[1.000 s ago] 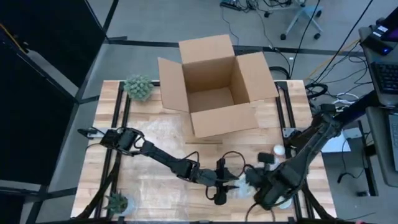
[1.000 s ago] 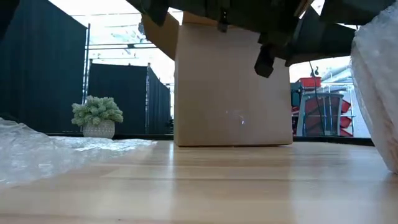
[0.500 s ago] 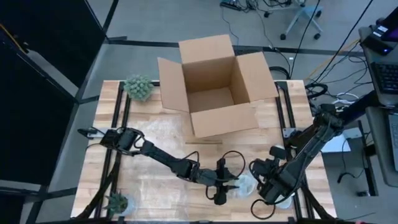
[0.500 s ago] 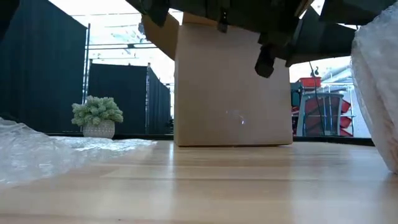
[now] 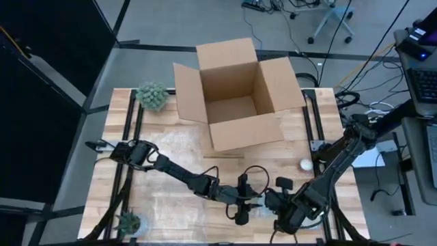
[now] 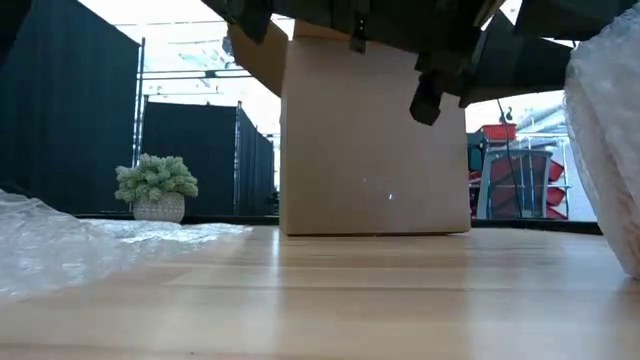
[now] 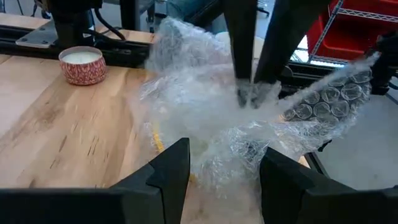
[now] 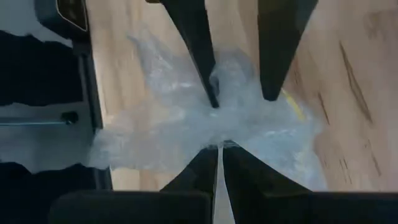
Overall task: Wrap mug
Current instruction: Wrap the orange mug with bubble wrap
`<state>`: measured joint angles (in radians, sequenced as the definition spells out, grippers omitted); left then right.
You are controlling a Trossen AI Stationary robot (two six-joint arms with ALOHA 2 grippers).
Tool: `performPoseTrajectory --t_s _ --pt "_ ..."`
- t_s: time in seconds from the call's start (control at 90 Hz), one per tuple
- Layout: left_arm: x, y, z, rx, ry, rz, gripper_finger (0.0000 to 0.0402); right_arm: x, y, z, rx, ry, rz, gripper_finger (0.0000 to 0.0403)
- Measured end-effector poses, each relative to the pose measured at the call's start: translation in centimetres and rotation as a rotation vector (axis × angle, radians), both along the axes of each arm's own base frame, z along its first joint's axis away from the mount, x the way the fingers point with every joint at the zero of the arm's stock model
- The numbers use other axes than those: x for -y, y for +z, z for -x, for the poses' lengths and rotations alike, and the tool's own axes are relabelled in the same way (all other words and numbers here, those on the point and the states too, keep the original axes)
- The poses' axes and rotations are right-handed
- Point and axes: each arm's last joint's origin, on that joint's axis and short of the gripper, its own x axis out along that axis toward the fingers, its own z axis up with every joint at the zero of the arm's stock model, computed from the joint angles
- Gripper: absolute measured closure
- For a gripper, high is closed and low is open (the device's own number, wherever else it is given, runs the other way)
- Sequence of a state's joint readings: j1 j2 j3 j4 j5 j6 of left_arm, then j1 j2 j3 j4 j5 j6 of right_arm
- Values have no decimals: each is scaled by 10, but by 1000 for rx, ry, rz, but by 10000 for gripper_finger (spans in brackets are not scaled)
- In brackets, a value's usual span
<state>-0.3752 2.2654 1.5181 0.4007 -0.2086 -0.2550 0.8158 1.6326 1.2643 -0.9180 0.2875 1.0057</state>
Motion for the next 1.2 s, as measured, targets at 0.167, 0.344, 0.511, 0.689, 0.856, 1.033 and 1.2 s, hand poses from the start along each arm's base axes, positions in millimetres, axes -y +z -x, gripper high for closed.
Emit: performPoseTrajectory --t_s 0.167,0.344,0.511,0.689,0.856,1.033,1.2 --pt "0 0 0 1 -4 1 256 2 -41 -6 -36 -43 42 390" --pt "0 9 1 5 -10 9 256 4 -57 -13 -29 -50 46 390" --pt "7 30 2 34 -33 -2 256 6 -56 -13 -29 -33 49 390" --pt "8 29 -3 56 -28 51 256 6 -56 -14 -25 -14 50 390" --pt "3 5 -11 38 3 71 256 6 -57 -16 -19 -5 39 390" --pt "2 -10 -13 0 7 81 256 6 -51 -17 -36 -2 35 390" --pt "1 -12 -13 -11 10 74 256 1 -20 -19 -46 27 4 390"
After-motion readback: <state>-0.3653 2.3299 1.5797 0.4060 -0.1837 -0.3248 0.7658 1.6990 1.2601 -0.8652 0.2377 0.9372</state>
